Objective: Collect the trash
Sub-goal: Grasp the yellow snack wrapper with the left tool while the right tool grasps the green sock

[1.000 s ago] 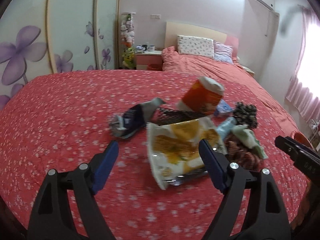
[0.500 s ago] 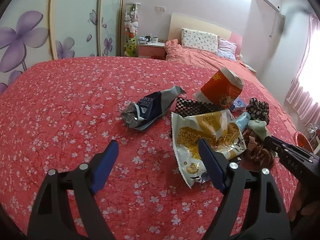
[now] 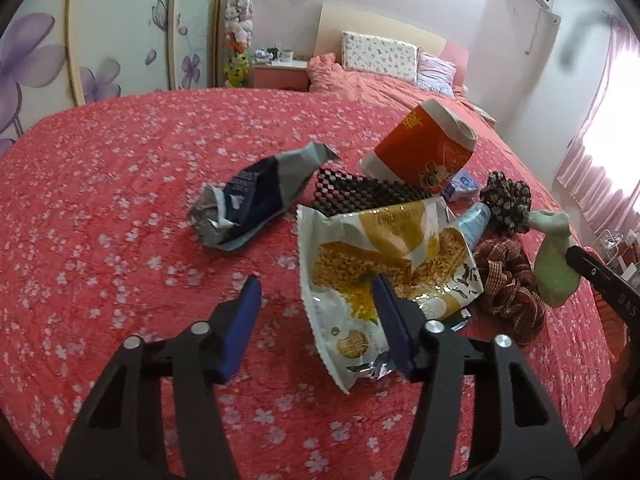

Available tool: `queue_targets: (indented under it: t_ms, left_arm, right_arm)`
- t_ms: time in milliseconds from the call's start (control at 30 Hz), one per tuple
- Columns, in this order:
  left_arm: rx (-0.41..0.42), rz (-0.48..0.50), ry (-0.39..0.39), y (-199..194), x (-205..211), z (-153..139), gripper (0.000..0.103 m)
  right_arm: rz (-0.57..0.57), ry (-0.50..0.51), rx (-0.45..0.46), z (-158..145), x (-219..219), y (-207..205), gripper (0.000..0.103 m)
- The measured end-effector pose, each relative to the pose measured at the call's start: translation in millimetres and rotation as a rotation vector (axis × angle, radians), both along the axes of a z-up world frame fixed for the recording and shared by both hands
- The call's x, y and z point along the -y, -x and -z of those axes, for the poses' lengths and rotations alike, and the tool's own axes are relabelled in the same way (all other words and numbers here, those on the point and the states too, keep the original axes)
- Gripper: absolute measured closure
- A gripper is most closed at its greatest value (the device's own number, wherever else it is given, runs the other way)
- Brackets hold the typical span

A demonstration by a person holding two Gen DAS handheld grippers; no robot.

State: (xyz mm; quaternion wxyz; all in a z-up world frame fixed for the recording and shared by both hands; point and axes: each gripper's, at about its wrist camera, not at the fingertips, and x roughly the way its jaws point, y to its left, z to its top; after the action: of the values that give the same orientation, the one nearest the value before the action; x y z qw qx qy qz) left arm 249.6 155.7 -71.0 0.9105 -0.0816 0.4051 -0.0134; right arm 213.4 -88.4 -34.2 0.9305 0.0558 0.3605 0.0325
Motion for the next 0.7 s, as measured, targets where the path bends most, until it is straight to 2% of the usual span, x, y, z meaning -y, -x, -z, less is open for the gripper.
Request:
queue_targets:
  t_ms: [33,167,300,400,467,700]
  left_arm:
    - [-0.007,0.003,0.008,-2,0,2,0.051]
    - [-0.035,0.016,0.049,-8,1,6,0.073]
    - [-0.034,0.010,0.081,-10,-1,8,0.080]
    - [-0.031,-0.005,0.097,-9,-4,9,0.078]
    - [-0.033,-0.013,0.103,-8,-7,10,0.069]
    - [-0.032,0.007,0.111,-13,-6,11,0.070]
  right_arm:
    - [-0.001,-0.001,0.000,0,1,0,0.097]
    - [-0.004,-0.001,-0.002,1,3,1,0.097]
    - [-0.004,0.000,-0.004,2,4,4,0.097]
    - [-0.003,0.001,-0.006,3,5,5,0.097]
    - [-0.002,0.003,-0.007,3,5,6,0.097]
    - [0.000,0.009,-0.011,4,7,6,0.097]
